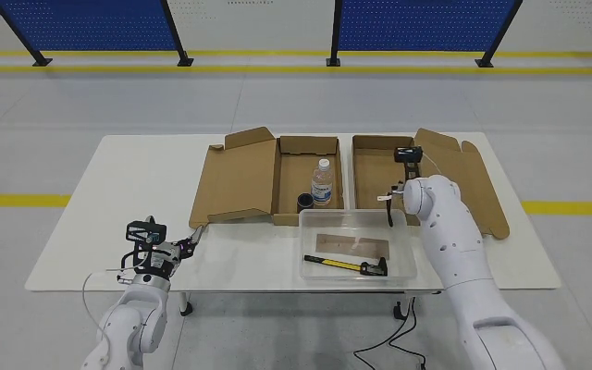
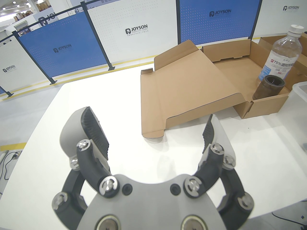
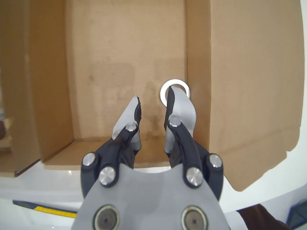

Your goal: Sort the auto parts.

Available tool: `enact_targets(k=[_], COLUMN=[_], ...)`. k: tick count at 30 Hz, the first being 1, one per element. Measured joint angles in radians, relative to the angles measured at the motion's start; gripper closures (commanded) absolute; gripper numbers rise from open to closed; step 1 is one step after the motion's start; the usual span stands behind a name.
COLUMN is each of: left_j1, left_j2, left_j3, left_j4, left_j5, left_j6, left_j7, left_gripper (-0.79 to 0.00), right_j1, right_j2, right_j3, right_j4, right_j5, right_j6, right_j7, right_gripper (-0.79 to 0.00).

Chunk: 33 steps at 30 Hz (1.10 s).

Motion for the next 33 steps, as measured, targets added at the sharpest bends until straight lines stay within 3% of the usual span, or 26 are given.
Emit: enact_targets(k=[7, 12, 16, 19, 25, 33], left_j1=[0.0, 0.0, 0.0, 0.0, 0.0, 0.0], left_j2=[0.0, 0.0, 0.0, 0.0, 0.0, 0.0], left_j3=[0.0, 0.0, 0.0, 0.0, 0.0, 0.0], left_j4=[0.0, 0.0, 0.0, 0.0, 0.0, 0.0], left_j5=[0.0, 0.0, 0.0, 0.0, 0.0, 0.0], left_j6=[0.0, 0.0, 0.0, 0.0, 0.0, 0.0], left_j7=[0.0, 0.0, 0.0, 0.0, 0.0, 0.0], left_gripper=[-0.785, -0.785, -0.785, -0.785, -0.785, -0.785], right_j1=[-0.196, -0.285, -0.309, -0.315, -0.322, -0.34], right_j2=[0.027, 0.038, 0.044, 0.047, 0.051, 0.068], right_j3=[-0.008, -0.034, -0.061, -0.079, -0.114, -0.137], right_j4=[-0.524, -0.734, -0.745, -0.72, -0.681, -0.651], right_j5=[-0.107, -0.069, -0.007, 0.009, 0.046, 0.051], right_j6=[-0.144, -0.329, -0.469, -0.515, -0.547, -0.544], right_j7=[0.195, 0.346, 0.443, 0.489, 0.554, 0.555], right_gripper=[-0.314, -0.363, -0.345, -0.357, -0.382, -0.382])
